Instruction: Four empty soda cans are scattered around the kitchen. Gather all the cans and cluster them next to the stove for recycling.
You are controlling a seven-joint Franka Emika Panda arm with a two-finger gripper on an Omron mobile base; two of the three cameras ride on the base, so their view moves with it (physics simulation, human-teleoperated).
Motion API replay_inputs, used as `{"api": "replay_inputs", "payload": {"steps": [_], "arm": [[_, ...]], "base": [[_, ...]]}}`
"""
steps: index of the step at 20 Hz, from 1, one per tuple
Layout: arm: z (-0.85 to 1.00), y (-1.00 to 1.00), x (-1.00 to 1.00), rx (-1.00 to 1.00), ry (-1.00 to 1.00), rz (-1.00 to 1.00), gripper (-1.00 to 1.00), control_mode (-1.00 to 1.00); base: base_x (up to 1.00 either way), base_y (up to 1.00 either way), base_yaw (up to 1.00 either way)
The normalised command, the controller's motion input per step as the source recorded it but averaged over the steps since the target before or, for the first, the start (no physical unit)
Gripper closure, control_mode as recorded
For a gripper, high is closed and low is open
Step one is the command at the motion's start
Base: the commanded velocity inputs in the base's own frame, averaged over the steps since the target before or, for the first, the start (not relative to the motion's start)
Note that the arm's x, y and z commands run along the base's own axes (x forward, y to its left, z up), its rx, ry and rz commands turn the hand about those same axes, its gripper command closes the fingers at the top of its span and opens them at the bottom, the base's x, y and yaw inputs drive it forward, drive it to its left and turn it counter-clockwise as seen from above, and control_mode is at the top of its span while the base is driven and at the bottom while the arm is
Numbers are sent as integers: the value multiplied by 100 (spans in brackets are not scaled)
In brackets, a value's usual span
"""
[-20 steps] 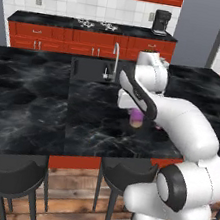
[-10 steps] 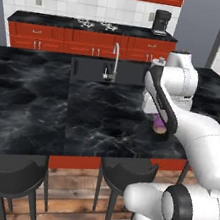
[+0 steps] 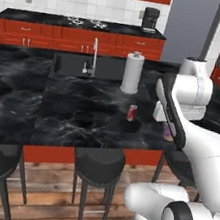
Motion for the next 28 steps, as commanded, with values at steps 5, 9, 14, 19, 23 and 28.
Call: {"api": "replay_inputs", "payload": {"steps": [5,9,14,19,23,28], "arm": [[0,0,0,0,0,0,100,100],[0,0,0,0,0,0,100,100],[0,0,0,0,0,0,100,100],[0,0,0,0,0,0,100,100],[0,0,0,0,0,0,100,100],[0,0,0,0,0,0,100,100]], "base": [[-31,-100,0],[-50,-100,0],[-30,-100,0],[-12,-100,0],[-3,-100,-2],[-1,-100,-1]]}}
